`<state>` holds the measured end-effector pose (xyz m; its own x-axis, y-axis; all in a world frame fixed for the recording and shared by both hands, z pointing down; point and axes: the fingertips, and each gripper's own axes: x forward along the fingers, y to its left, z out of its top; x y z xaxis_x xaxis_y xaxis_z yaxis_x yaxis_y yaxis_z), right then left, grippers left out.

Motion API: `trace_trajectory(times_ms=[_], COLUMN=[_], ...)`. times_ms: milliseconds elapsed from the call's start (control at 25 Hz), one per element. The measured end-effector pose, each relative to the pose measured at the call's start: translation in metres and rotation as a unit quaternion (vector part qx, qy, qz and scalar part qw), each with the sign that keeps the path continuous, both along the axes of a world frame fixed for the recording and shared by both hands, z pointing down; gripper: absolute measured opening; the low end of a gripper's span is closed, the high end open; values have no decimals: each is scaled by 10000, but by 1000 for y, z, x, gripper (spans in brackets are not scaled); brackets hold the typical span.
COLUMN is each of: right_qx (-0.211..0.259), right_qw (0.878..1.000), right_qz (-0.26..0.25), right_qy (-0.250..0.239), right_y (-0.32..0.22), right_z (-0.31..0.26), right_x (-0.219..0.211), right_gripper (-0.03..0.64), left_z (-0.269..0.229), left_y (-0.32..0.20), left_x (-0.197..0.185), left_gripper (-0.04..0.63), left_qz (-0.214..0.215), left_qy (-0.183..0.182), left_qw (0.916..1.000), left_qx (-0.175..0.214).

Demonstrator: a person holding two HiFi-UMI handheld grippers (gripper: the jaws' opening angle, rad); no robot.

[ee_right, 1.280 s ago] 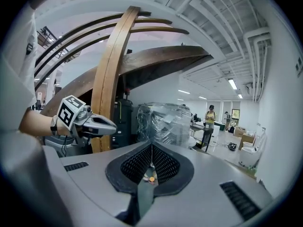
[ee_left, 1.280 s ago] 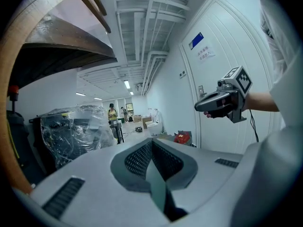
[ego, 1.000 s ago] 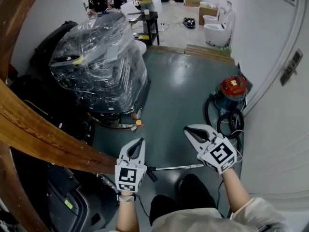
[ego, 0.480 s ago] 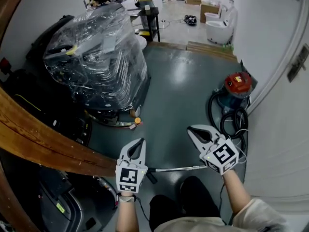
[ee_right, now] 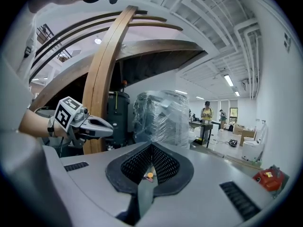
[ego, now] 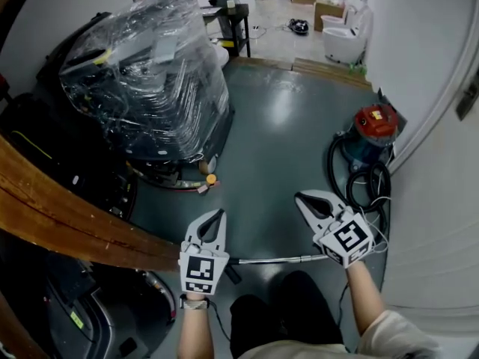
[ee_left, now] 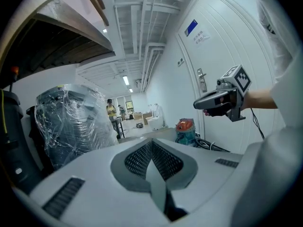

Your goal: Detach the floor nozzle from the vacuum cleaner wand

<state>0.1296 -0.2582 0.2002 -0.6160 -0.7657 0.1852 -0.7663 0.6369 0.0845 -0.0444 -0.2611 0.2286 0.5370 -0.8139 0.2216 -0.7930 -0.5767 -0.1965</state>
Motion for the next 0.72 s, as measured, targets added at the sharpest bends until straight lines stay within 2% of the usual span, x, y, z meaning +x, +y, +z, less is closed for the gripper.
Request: trace_trajectory(times_ms=[200,320,560,720], right_qx=[158,215,97,17], right_qw=[9996,9996,9999,9999], right_qz=[-96,-75,-84,-31], right_qy=[197,151,76,109], right_y=[-4,-7,-8,-9], right_z=[31,51,104,124], right_x=[1,2,-4,-4], right_gripper=[28,28,28,29], left_z=[31,52,104,121], left_y=[0,-1,0,0], left_x=[3,2,-13,-16], left_gripper=[0,0,0,0], left_qz=[-2,-19,-144,-188], left_qy=[19,-4,-17,-45], left_qw=[10000,9999,9998,9996], left_qx=[76,160,96,208])
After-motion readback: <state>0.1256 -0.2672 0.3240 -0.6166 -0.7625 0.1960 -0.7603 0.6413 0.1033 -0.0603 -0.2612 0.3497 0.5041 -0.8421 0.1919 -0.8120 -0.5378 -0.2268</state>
